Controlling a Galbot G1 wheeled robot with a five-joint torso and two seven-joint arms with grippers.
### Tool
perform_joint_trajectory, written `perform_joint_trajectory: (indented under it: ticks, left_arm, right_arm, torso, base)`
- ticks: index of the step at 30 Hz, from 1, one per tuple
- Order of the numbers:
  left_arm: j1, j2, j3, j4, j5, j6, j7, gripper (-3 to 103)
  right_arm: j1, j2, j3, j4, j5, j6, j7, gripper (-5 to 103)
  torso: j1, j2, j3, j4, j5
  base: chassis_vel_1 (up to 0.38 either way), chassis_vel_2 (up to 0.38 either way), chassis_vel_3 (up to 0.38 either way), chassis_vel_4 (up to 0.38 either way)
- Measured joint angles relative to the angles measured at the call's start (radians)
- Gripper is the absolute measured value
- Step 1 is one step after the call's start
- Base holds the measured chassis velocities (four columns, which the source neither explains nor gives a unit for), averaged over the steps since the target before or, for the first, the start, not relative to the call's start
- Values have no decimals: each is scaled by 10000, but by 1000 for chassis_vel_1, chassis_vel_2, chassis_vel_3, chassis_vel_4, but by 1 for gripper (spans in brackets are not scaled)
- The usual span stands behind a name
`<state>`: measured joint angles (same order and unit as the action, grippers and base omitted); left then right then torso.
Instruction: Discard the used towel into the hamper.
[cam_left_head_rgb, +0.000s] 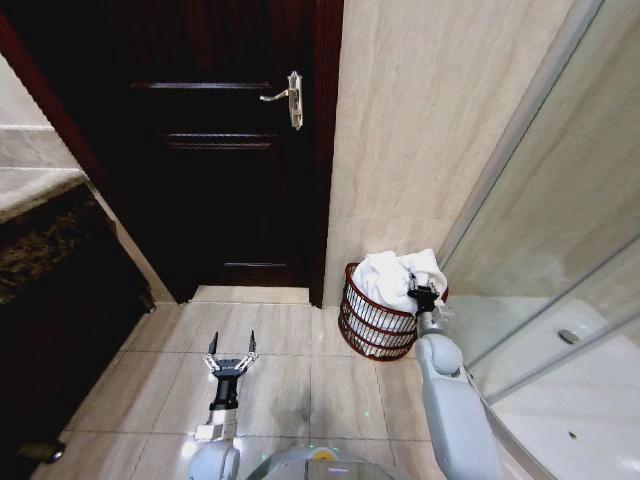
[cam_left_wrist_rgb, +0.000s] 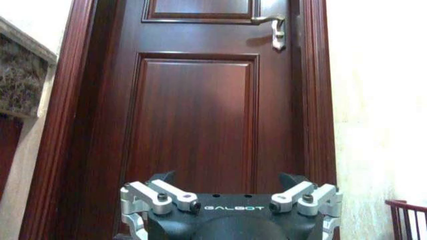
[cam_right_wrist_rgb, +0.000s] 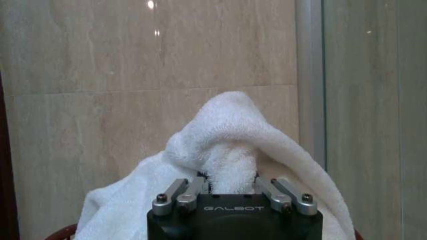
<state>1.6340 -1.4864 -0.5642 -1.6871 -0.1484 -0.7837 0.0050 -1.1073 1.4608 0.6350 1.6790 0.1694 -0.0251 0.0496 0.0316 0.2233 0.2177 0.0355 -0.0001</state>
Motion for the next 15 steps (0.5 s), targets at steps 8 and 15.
perform_joint_trajectory:
  ticks: [8,15]
  left_arm:
    - [5,-20,32,-67,1,-9,29,100]
    - [4,-30,63,-87,4,-11,49,100]
  right_arm:
    - [-331,-19,14,525,41,-127,77,27]
    - [-724,-58,-11,1130,115,-440,243,27]
  torso:
    - [-94,-327,-232,-1,1]
    - [-180,-621,-440,0,0]
  base:
    - [-53,43,56,-45]
    - [-33,32,37,-33]
